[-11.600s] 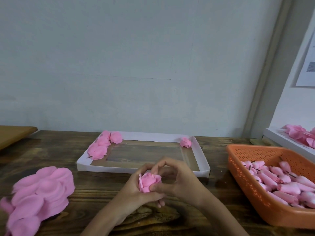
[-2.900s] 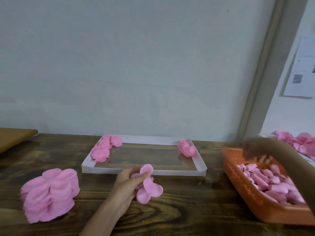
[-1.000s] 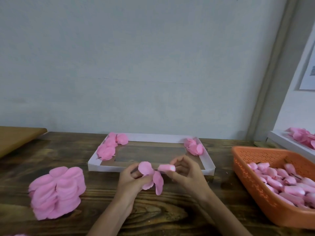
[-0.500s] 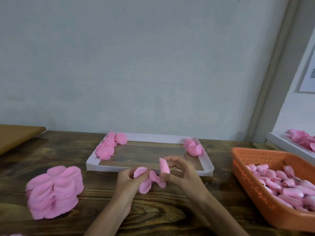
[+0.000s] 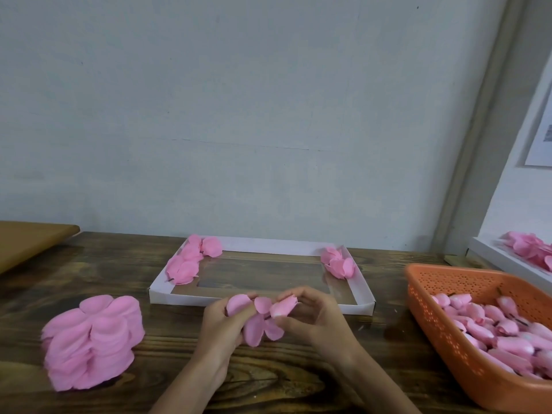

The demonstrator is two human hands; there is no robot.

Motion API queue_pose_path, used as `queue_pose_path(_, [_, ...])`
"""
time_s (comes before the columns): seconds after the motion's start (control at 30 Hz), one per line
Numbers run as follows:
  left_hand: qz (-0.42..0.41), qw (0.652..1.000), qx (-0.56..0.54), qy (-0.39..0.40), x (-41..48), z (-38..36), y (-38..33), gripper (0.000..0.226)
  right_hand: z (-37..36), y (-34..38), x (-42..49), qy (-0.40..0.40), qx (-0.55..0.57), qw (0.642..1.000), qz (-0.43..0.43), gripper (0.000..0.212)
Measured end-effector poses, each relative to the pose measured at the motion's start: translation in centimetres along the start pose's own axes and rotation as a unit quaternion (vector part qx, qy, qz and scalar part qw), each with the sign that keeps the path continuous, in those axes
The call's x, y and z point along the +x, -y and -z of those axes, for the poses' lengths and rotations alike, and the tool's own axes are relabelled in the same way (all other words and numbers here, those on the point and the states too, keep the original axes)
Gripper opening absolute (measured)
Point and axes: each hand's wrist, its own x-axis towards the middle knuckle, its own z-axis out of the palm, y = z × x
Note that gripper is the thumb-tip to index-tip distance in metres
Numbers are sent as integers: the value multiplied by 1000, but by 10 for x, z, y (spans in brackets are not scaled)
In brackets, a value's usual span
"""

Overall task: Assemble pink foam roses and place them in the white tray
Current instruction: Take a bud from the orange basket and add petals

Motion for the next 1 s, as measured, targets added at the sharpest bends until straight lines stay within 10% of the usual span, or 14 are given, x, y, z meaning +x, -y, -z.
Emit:
queue_pose_path(0.6, [8,999,48,-1,-2,-6,0,24,-5,-10,1,-147,-93,981,81,30])
queue_pose_path(1.0, [0,999,16,-28,-5,-8,-3,28,-5,-10,-1,-78,-191,975,89,24])
